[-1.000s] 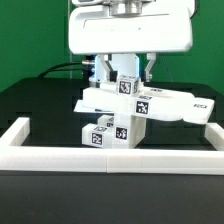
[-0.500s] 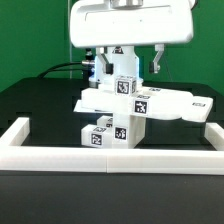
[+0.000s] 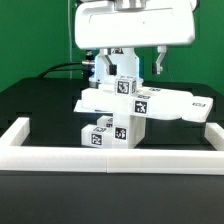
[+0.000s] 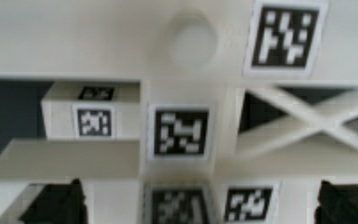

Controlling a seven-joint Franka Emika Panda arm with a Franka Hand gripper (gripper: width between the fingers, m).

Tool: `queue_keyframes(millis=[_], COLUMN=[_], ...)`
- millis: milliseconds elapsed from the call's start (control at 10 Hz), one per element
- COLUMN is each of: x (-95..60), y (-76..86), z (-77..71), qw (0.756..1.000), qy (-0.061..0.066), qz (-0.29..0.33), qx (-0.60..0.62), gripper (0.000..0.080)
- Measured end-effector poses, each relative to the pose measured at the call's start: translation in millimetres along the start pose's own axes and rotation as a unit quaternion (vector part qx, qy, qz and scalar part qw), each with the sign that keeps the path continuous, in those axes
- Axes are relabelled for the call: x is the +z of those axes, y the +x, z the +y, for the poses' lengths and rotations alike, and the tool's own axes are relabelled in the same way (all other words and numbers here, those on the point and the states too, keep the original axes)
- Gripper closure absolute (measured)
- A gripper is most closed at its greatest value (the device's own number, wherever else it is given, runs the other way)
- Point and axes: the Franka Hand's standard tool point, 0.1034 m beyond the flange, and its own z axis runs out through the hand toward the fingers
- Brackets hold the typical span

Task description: Assemble chair

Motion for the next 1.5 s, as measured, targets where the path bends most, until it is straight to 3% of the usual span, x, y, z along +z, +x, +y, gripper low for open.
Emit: queue_keyframes(millis=[300,600,700,800,900,1400,1500], x=[3.4,4.8,6.6,8.2,6.7,13.7,15.3], y=[-24.3,-24.0,-36.0,-58.5,-68.4,-81.7,-97.9], z=[-0.7,-0.6,0.0,0.1,-0.3,-4.6,-7.7], qw=[1.0,1.0,1.0,1.0,1.0,1.0,1.0], qy=[0.0,-0.001,-0.002,-0.003,-0.002,-0.003,-0.004], qz=[-0.008,-0.007,-0.006,-0.017,-0.021,-0.015,-0.014], qx=[-0.001,-0.002,-0.003,-0.007,-0.005,0.001,-0.004], gripper=[0.0151,0.0151,0.0151,0.0151,0.0151,0.0151,0.0151])
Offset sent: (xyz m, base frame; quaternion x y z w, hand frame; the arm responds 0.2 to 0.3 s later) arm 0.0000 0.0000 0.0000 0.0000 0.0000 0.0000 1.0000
